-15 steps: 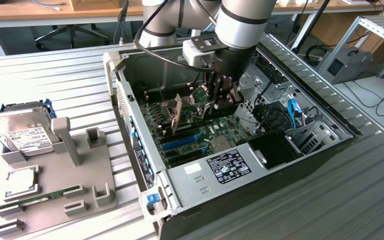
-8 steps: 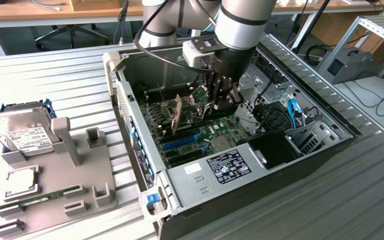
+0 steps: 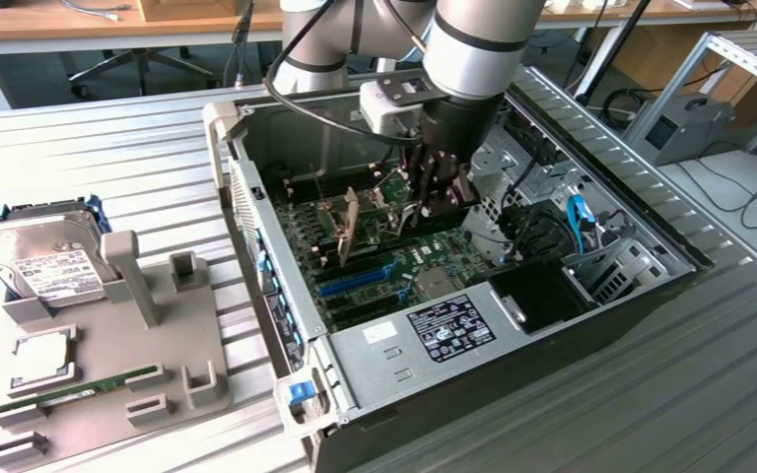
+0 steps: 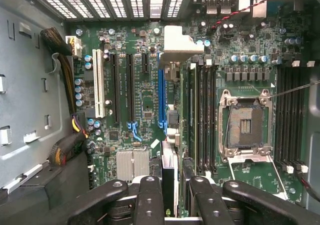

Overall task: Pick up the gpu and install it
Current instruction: 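Insert the gpu into the slot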

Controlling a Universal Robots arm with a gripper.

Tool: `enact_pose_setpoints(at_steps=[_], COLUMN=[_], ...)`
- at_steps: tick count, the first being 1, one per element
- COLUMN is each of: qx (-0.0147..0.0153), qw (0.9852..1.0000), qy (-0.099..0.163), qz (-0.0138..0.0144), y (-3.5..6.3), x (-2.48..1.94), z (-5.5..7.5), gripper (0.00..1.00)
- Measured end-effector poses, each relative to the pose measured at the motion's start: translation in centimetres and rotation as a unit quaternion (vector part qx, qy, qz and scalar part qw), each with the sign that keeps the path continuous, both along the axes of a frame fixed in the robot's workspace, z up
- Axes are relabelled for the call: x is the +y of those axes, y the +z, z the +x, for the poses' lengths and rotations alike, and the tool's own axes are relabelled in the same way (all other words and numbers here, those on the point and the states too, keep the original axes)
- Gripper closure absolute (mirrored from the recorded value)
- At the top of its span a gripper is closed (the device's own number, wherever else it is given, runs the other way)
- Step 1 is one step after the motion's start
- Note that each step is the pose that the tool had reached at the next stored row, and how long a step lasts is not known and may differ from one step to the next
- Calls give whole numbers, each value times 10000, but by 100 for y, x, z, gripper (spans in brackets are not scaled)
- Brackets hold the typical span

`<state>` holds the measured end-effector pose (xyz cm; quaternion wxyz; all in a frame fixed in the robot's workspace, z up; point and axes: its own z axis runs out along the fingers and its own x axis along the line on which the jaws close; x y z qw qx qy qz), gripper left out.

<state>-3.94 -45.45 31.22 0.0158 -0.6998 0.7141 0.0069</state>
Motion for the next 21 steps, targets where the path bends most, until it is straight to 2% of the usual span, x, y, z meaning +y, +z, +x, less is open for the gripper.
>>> enact_pose_setpoints(at_steps=[18, 19, 20, 21], qx=[0, 0, 0, 0], qw=[10000, 10000, 10000, 10000], qy=[0, 0, -1, 0], qz=[1, 15, 45, 53], y=[-6, -6, -7, -6], x=[0, -1, -1, -1], z=[-15, -16, -21, -22], gripper=[74, 74, 74, 74])
